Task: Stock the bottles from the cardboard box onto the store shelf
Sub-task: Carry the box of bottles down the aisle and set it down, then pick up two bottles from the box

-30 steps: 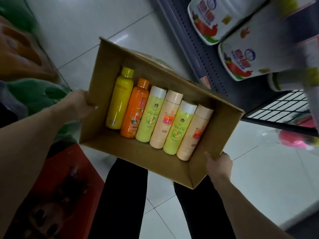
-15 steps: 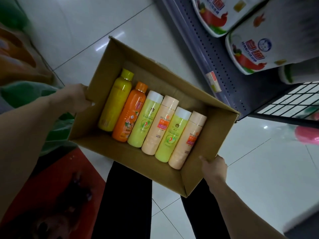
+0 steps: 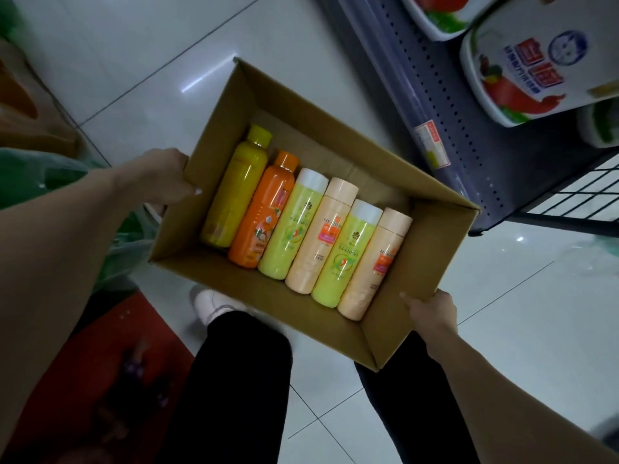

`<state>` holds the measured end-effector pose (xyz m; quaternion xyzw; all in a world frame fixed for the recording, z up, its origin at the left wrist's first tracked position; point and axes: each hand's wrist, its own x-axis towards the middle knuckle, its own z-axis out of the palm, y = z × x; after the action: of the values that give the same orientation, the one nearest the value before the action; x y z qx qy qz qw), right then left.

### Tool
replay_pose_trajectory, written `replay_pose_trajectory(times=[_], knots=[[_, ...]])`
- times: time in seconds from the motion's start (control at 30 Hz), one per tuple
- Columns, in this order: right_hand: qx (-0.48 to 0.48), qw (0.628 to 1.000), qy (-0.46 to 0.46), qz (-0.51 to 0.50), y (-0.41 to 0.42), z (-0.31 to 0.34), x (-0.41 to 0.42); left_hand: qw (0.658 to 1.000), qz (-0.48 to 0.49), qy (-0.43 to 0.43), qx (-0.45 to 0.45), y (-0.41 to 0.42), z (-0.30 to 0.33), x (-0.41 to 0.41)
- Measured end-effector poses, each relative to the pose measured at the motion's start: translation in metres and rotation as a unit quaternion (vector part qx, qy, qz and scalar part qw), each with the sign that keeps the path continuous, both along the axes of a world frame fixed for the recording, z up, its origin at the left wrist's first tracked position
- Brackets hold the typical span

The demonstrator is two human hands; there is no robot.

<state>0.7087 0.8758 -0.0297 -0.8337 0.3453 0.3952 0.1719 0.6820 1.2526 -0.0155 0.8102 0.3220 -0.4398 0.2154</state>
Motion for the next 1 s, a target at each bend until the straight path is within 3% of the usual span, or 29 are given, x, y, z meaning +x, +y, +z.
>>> replay_pose_trajectory(times=[0.27, 0.43, 0.53, 0.63, 0.67, 0.73, 0.8, 0.87, 1.0], knots=[[0.001, 1.0, 0.008, -0.011, 0.0, -0.02, -0.002, 0.999, -0.041, -0.002, 0.009, 0.008, -0.031, 0.005], [0.002, 1.0, 0.005, -0.011, 0.003, -0.025, -0.001, 1.0, -0.016, 0.022, 0.01, 0.001, -0.035, 0.01], [-0.055, 0.989, -0.136, 0.01, 0.017, -0.018, -0.005, 0.994, 0.065, -0.032, 0.084, -0.017, -0.03, 0.009], [-0.043, 0.946, -0.319, 0.041, 0.032, -0.005, -0.015, 0.958, 0.112, -0.229, 0.131, -0.06, -0.004, 0.008], [-0.005, 0.95, -0.311, 0.037, 0.036, -0.003, -0.018, 0.948, 0.092, -0.28, 0.118, -0.078, 0.003, 0.007], [0.062, 0.979, -0.194, 0.026, 0.042, -0.008, -0.021, 0.956, 0.058, -0.284, 0.032, -0.114, 0.001, 0.004], [0.079, 0.995, -0.063, -0.01, 0.043, -0.025, -0.019, 0.976, 0.048, -0.188, -0.097, -0.151, -0.017, 0.002], [0.07, 0.996, 0.009, -0.06, 0.041, -0.044, -0.015, 0.977, 0.064, -0.106, -0.174, -0.182, -0.041, -0.001], [0.096, 0.99, 0.054, -0.092, 0.036, -0.074, -0.013, 0.974, 0.123, -0.057, -0.181, -0.219, -0.083, -0.008]])
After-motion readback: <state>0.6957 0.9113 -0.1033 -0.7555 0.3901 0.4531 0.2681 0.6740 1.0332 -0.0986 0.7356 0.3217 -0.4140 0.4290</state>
